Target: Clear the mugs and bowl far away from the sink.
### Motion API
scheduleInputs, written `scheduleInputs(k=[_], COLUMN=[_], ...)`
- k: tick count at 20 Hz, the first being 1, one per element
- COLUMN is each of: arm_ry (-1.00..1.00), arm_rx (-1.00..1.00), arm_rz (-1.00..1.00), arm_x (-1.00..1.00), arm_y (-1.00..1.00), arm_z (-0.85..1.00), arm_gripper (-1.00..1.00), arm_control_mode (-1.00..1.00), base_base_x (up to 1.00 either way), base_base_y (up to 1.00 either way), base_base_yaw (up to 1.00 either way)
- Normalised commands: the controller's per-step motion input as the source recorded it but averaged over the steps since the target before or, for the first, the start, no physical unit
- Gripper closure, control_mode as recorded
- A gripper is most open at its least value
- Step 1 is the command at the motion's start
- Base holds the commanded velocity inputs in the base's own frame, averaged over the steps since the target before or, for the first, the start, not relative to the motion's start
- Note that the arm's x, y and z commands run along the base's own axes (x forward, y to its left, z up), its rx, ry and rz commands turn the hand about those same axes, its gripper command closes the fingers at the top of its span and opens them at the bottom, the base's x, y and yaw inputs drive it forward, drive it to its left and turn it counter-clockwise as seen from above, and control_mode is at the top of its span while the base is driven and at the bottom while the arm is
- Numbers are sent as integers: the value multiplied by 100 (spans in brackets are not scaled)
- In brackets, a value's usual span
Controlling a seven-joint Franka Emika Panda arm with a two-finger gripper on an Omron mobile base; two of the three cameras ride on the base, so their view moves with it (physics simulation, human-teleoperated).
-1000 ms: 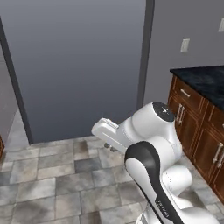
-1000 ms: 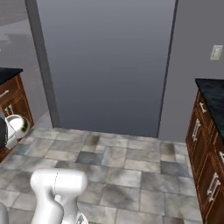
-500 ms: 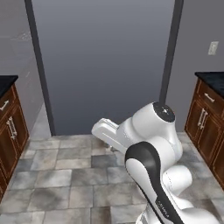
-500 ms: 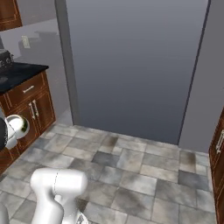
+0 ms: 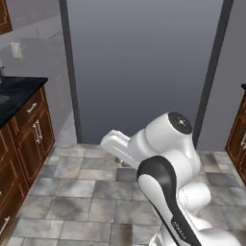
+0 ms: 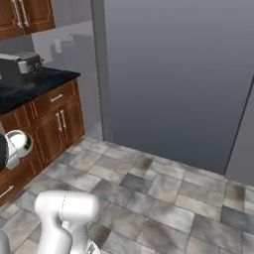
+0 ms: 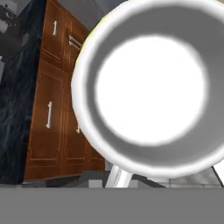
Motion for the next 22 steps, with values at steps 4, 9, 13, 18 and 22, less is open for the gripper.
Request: scheduleInputs(k=[4,9,13,18,22], arm_ry=[0,0,0,0,0], arm_rx=[0,0,0,0,0], arm_rz=[0,0,0,0,0], arm_x=[0,0,0,0,0], arm_y=[0,0,0,0,0], arm_z=[0,0,0,0,0], arm_gripper=[100,100,100,100,100], arm_control_mode=[100,100,100,100,100], base_base_x=[36,43,53,61,67], base_base_y=[1,2,6,11,14], base_base_yaw=[29,28,27,25,23])
